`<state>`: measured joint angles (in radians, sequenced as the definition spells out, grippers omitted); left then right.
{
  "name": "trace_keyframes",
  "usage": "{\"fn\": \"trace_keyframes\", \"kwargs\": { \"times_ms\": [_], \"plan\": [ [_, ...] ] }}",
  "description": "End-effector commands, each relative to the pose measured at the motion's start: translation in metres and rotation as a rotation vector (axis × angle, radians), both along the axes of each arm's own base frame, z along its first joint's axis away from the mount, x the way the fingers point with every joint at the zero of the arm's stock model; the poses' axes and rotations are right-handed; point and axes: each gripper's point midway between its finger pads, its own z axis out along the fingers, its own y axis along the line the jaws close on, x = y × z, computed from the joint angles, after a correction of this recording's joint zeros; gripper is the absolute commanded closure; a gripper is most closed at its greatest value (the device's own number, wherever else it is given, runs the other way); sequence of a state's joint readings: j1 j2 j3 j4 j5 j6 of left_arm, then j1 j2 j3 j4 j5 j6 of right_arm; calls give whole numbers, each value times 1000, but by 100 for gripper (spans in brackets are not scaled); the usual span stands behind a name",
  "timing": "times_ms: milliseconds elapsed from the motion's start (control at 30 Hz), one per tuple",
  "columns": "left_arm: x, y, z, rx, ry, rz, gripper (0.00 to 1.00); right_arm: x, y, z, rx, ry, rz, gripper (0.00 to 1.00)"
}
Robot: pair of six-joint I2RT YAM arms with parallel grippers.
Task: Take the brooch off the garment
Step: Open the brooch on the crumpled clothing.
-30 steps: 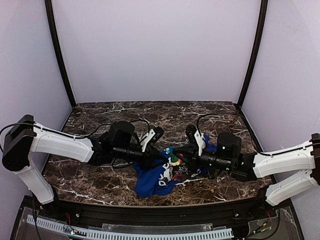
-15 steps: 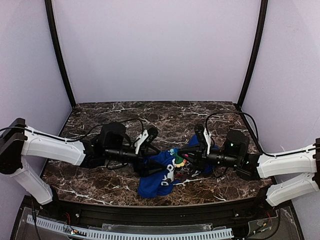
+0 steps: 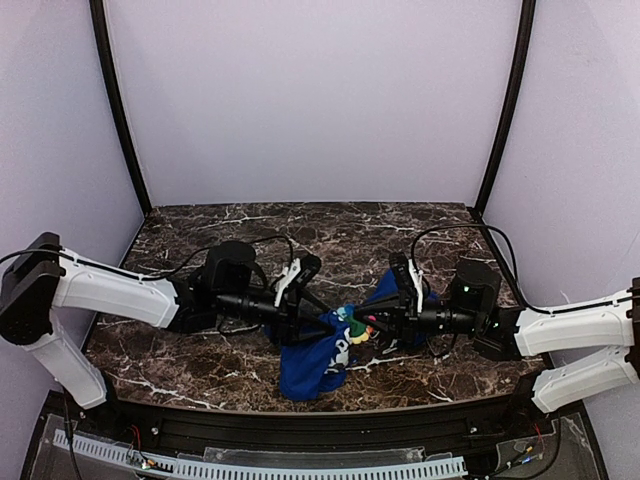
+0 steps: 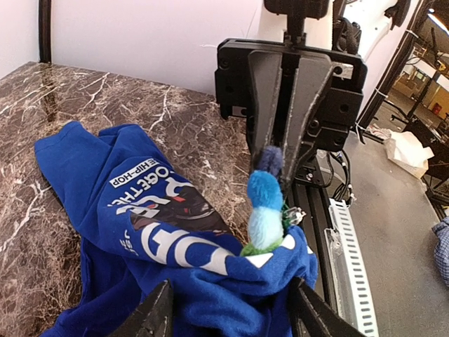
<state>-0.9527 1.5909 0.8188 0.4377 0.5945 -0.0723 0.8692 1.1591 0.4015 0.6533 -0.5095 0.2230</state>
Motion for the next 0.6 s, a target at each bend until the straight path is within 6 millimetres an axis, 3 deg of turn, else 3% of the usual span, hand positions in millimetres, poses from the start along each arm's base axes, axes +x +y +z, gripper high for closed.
{"fn": "trace_keyframes", "kwargs": {
  "times_ms": [0,267,567],
  "plan": [
    [-3,-8,14,-37,-4,-48,46,-1,1,12,48,-21,21,100],
    [-6,-12,18,-50,0,-73,54,3,6,7,38,-10,23,100],
    [-10,-15,15,-46,10,-95,80,6,8,7,40,-8,18,100]
  ]
}}
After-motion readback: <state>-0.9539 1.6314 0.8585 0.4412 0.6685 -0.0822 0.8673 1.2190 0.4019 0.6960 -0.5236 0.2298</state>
